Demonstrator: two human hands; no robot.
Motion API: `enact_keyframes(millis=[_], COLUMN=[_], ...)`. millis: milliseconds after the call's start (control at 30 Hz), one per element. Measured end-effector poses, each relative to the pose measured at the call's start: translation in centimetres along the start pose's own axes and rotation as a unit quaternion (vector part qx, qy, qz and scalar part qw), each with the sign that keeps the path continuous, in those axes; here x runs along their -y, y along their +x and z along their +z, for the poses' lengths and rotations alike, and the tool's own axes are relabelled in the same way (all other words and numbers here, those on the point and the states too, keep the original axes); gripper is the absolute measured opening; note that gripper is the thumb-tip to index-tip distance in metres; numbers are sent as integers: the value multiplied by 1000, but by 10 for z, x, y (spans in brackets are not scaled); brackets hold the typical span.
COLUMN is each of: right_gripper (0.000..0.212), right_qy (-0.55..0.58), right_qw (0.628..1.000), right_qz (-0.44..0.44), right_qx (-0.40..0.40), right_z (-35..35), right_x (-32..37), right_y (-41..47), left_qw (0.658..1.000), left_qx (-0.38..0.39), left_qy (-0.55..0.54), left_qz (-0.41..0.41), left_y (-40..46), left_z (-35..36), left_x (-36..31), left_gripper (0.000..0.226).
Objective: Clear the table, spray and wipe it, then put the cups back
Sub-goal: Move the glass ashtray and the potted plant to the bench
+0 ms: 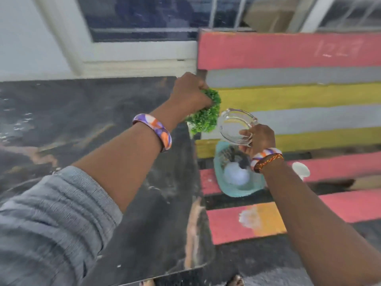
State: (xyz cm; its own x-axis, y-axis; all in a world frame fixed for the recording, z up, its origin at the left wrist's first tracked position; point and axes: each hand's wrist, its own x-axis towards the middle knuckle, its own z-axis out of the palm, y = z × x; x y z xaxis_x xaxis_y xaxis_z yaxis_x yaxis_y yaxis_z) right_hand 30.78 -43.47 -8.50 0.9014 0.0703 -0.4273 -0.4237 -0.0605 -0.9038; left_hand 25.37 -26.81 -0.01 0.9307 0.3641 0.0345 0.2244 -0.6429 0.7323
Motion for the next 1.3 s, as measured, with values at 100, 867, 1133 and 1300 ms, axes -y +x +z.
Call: enact_keyframes(millis=[100,867,1133,1300], right_gripper=[29,57,65,62], right_qy=[7,74,-11,-116], right_qw=[999,928,938,934], right_qz=[23,282,270,258], right_qx=[-44,-233,-216,-221], right_z=[-93,-353,-352,-348], right_x=[-11,-232,-234,-232], right_y=[25,117,115,113], left_qw=[997,936,900,892], left_qx=[54,344,434,452], left_qy=[-45,-26,11,17], left_qz=[27,-72,-41,-2], left_y=[6,-49,-47,-45], left_z=[81,441,440,427], left_x=[-57,-37,-44,-50], left_gripper=[35,33,42,55])
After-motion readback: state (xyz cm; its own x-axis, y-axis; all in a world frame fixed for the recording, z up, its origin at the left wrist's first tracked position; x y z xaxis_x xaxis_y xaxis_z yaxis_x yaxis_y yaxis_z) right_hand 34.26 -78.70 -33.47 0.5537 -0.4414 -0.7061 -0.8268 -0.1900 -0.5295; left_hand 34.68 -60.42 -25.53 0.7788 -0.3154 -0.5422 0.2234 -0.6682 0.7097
